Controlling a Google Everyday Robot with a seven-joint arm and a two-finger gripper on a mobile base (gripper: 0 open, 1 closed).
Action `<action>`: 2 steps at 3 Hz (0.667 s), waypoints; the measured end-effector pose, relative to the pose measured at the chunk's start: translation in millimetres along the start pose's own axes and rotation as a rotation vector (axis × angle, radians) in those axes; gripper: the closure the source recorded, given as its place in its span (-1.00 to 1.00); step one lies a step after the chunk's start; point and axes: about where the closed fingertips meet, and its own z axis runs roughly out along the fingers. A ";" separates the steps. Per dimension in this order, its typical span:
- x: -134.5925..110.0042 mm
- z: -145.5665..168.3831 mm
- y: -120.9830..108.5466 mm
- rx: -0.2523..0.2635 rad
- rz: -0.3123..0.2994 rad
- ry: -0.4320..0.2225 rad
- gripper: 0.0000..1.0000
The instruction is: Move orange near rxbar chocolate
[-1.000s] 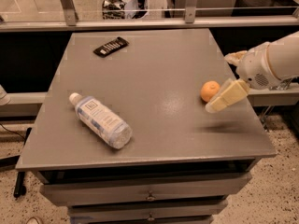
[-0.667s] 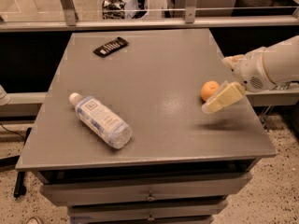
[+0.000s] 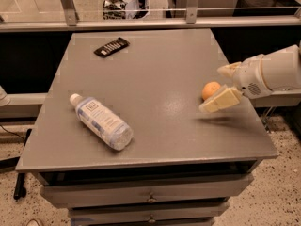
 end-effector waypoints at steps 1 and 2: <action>1.5 2.5 0.5 0.001 0.006 -0.011 -0.15; 0.2 2.3 -1.2 0.004 0.006 -0.019 0.31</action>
Offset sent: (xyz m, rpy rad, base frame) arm 0.0042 -0.0041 0.0006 0.0251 -0.0177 -0.0133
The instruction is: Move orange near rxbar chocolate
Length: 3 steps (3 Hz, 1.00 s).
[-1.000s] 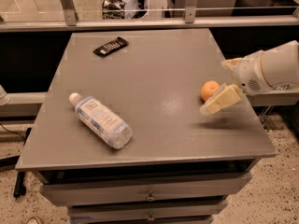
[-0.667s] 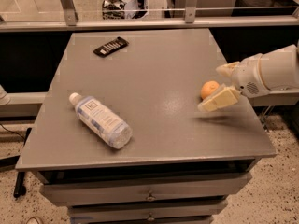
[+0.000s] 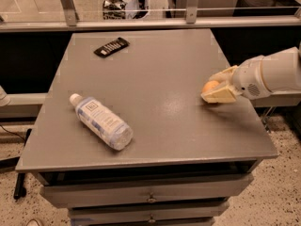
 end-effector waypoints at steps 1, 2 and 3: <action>-18.6 2.8 -7.6 0.000 -0.027 -0.033 0.78; -63.0 -2.9 -30.8 0.043 -0.080 -0.084 1.00; -61.8 -2.4 -26.1 0.046 -0.069 -0.082 1.00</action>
Offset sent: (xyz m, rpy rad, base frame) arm 0.0782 0.0359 0.0996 0.0344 -0.2211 0.0387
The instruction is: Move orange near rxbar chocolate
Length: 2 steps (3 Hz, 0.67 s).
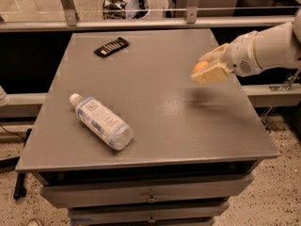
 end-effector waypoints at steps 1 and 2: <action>-21.2 22.2 -1.9 0.012 -0.013 -0.064 1.00; -52.0 56.9 -34.1 0.066 -0.019 -0.158 1.00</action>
Offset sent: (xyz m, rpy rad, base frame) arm 0.1376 0.0802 0.0373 0.2141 -0.2524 -0.0284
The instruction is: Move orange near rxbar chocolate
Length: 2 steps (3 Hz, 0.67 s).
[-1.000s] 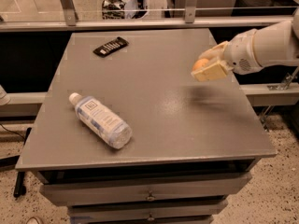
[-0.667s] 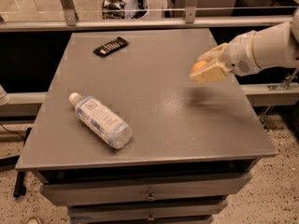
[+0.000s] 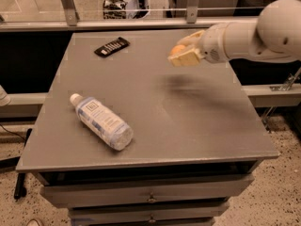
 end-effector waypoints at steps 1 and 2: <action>-23.8 40.8 -35.0 0.027 -0.016 -0.080 1.00; -41.5 78.8 -61.7 0.024 -0.034 -0.119 1.00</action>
Offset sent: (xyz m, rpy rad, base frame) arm 0.1564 0.0714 0.0269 0.0968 -0.1347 0.0623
